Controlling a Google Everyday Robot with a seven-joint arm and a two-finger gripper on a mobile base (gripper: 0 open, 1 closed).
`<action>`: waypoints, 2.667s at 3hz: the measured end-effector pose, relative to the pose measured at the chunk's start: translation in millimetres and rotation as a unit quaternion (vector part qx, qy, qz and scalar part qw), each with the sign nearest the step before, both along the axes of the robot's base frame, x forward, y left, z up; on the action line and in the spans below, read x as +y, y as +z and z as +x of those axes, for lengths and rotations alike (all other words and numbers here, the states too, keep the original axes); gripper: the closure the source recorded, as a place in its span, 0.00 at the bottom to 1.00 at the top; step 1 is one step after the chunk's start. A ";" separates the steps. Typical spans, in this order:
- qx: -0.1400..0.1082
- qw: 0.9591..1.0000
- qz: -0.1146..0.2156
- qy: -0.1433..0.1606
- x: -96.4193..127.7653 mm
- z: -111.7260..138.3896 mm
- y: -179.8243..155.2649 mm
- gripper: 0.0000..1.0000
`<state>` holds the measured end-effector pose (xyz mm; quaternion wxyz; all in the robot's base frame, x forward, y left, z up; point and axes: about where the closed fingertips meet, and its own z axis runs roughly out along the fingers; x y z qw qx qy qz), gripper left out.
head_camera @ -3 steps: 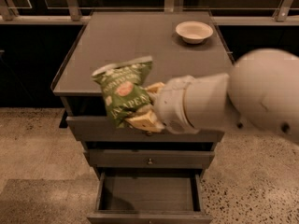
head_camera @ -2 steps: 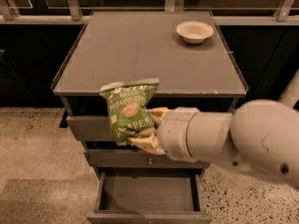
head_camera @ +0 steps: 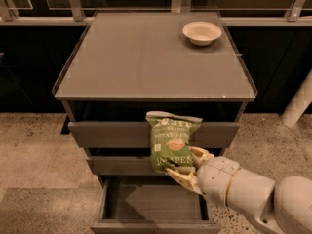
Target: Place green jalapeno chip bag into bottom drawer
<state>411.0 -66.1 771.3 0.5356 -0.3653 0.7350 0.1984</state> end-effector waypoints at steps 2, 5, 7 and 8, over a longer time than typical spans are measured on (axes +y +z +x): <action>0.005 1.000 0.013 -0.011 -11.9 5.5 -19.2 1.00; 0.067 0.984 0.161 0.036 -33.9 27.1 -156.6 1.00; 0.123 0.967 0.212 0.067 -19.5 23.6 -209.5 1.00; 0.137 0.961 0.232 0.057 -25.3 21.8 -230.0 1.00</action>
Offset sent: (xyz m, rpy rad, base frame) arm 0.0162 -0.0386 -0.0571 0.0785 0.0297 -0.0728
